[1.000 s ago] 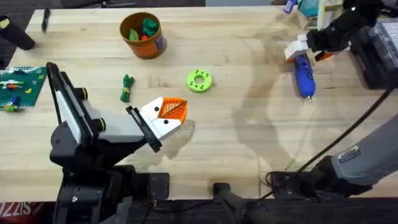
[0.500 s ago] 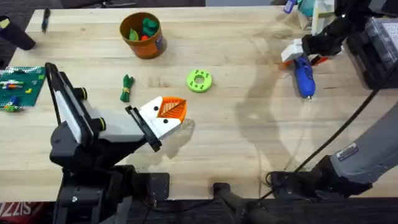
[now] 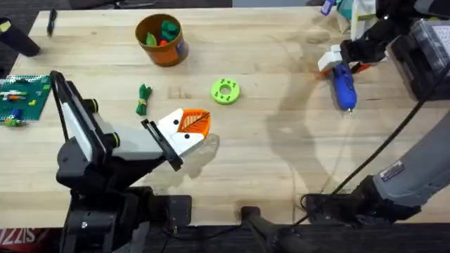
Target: Pick up the gripper from the table and insert it into the empty holder that is missing its gripper. Then pick up a screw, insert it into the mounting hole, and use the screwdriver to tighten it. Finally, clean up the table by picking up the vegetable and placing it into the bucket.
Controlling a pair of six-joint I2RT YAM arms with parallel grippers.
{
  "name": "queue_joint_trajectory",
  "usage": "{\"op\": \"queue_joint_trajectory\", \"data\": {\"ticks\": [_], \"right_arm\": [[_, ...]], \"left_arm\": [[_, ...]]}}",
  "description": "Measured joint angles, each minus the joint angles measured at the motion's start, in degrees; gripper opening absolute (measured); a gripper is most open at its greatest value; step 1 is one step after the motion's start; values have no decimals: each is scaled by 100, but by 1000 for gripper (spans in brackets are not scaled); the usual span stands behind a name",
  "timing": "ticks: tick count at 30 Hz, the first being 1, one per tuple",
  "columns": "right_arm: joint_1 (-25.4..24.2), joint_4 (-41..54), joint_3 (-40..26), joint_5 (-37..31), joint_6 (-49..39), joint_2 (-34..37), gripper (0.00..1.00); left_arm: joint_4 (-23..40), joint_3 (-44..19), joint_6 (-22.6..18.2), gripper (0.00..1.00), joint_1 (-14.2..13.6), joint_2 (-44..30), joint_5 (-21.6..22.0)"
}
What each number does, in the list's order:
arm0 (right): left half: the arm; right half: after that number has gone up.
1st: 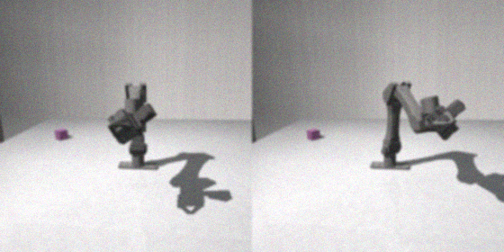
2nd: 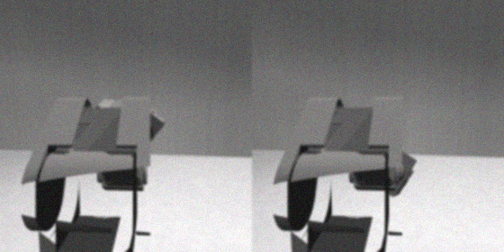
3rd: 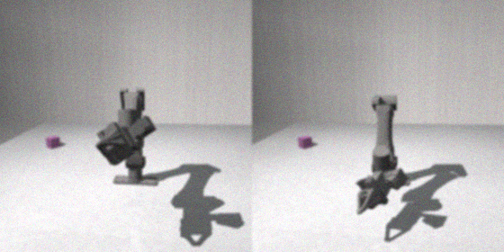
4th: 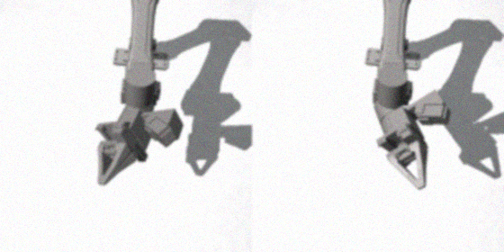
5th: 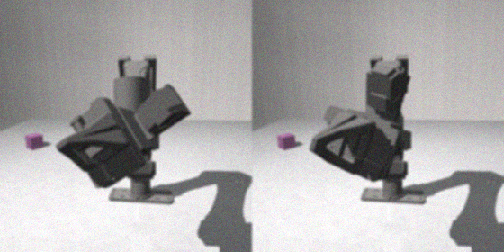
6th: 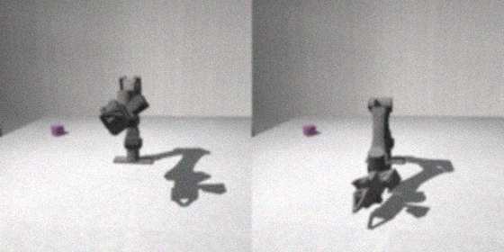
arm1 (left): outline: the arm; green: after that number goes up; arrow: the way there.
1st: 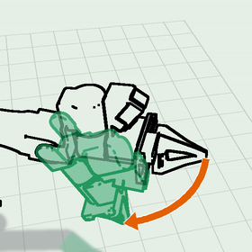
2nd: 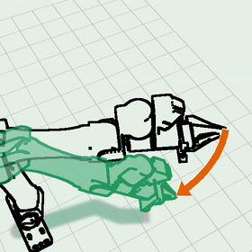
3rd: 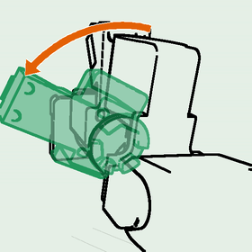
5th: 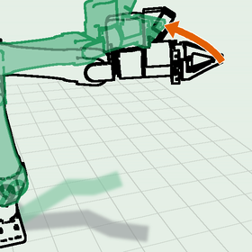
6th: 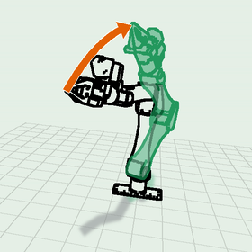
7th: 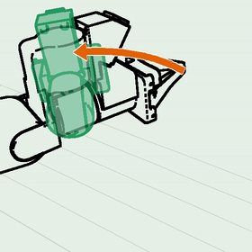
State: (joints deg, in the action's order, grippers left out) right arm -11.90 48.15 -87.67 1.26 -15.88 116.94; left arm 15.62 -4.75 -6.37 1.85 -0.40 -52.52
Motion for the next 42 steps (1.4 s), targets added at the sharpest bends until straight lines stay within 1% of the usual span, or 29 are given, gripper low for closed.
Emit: {"op": "queue_joint_trajectory", "data": {"ticks": [4,5,6,7,9,11,13,14,15,22,28,31,34,37,39,42], "right_arm": [[15,41,-36,-43,-4,31,988],[15,45,-39,-50,-17,33,963],[15,45,-39,-79,-48,34,911],[15,34,-39,-129,-70,35,837],[0,30,-43,-186,-112,46,600],[-20,19,-47,-207,-91,46,405],[-23,23,-47,-201,-125,57,142],[-22,26,-47,-196,-127,77,46],[-22,25,-56,-173,-105,81,20],[-24,72,-61,-168,-109,82,22],[-11,680,-113,-138,-42,66,22],[17,921,-111,-116,87,-56,22],[83,1107,-111,-114,218,-484,22],[279,1392,-111,-115,349,-1182,22],[501,1583,-111,-113,436,-1646,21],[989,1765,-113,-94,640,-2292,21]], "left_arm": [[0,0,0,7,0,0,8],[0,0,0,7,0,0,8],[0,0,0,7,0,0,10],[0,0,0,7,0,-1,10],[0,0,0,7,0,0,10],[0,0,0,7,0,0,10],[0,0,0,7,0,0,12],[0,0,0,7,0,0,13],[0,0,0,7,0,0,12],[0,0,0,7,0,0,29],[0,0,0,7,0,0,30],[0,0,0,7,0,0,30],[0,0,0,7,0,0,30],[0,0,0,7,0,0,30],[0,0,0,7,0,0,30],[0,0,0,7,0,0,30]]}}
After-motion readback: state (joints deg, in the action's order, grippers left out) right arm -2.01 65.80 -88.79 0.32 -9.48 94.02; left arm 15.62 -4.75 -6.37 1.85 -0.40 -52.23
